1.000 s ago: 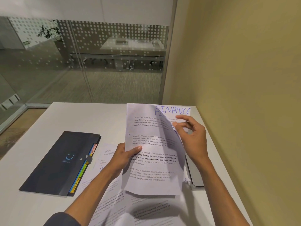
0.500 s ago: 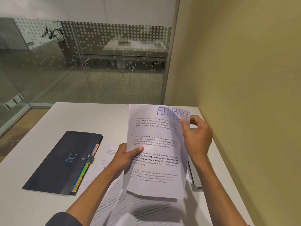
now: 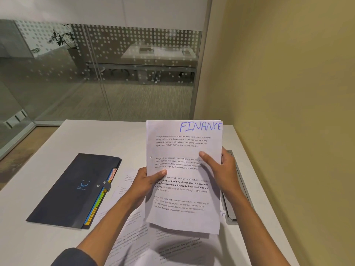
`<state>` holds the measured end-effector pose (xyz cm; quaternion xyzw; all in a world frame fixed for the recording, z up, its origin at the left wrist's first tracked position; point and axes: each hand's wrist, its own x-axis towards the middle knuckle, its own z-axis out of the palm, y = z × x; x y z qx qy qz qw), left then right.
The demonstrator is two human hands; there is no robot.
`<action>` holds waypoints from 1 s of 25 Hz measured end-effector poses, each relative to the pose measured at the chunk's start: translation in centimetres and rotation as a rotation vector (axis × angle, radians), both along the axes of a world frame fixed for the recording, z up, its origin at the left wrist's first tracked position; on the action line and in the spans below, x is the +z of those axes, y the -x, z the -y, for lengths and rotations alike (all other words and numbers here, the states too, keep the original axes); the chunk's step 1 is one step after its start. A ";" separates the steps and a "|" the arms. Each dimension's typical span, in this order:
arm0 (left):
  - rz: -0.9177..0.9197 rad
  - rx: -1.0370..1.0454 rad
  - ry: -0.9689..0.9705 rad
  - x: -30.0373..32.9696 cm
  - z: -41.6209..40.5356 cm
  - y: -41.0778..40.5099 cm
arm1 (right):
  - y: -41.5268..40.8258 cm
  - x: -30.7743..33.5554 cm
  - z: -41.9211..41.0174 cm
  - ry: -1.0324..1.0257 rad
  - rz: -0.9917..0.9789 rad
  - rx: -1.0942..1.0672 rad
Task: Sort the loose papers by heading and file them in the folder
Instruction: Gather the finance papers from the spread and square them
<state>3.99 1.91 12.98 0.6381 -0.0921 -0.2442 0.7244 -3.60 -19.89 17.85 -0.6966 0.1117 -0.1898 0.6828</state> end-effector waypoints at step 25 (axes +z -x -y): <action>0.070 0.148 -0.233 -4.6 0.0 1.2 | 1.1 -8.8 -1.6 -0.089 -0.222 -0.065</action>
